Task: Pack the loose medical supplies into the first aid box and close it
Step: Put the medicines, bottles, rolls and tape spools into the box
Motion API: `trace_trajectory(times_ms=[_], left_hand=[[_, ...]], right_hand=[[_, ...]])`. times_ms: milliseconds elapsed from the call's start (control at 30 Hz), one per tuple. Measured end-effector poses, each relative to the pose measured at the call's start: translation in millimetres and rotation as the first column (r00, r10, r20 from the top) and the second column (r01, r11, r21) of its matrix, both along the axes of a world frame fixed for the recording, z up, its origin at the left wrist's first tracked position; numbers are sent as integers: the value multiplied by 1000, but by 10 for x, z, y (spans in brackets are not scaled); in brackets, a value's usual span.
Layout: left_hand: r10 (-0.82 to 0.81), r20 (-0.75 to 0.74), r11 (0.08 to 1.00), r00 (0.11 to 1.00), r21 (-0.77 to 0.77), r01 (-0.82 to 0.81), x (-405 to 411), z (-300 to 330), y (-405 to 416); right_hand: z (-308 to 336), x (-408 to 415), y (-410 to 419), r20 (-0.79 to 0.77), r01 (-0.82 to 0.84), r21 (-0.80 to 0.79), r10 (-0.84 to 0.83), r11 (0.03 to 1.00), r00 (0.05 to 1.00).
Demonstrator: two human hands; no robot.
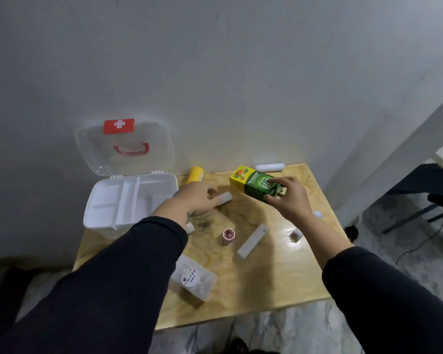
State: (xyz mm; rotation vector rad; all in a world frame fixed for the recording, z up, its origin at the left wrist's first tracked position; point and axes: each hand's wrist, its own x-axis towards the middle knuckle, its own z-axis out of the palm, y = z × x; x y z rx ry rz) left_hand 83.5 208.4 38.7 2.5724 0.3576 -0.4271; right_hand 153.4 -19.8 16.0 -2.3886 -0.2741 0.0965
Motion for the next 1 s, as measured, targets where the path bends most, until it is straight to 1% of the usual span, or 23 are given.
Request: trace_trajectory(times_ms=[100,167,233,300,367,467,533,667,767,833,933,1000], left_hand=[[56,79,998,995,17,-58,-112,147,247],[97,96,995,991,16,-98,-232,200,436],[149,81,989,986,13,-150,-386,213,634],[184,46,982,982,41,-186,-555,201,833],[188,24,976,982,111,-189,-722,169,1015],[159,28,963,987,218,-161,-919,81,1263],[137,-1,956,991,263,-132,-1023,-21,1420],[106,-51,953,993,290,-87,-1235,-214,1672],[117,-35,959,993,264,-103,-1345,-353,1724],[93,24,953,995,288,-96,-1364,-435,1718],[54,96,939,994,333,-83,-1374,-493,1723],[45,115,939,992,335,-81,-1386,-506,1729]], right_hand=[[294,31,255,81,-90,24,88,996,993],[491,8,477,102,-146,39,141,989,985],[651,-45,711,127,-209,34,203,977,971],[758,-152,934,143,-277,-30,278,960,950],[792,-269,1143,143,-339,-107,352,935,925],[754,-414,1447,127,-407,-186,432,894,893],[705,-486,1646,120,-445,-264,486,856,865],[588,-617,2037,99,-476,-447,571,757,815],[473,-683,2300,68,-478,-504,585,719,808],[352,-705,2435,26,-476,-469,550,744,835],[91,-716,2584,-52,-425,-332,434,842,900],[-76,-731,2669,-88,-373,-273,363,887,928]])
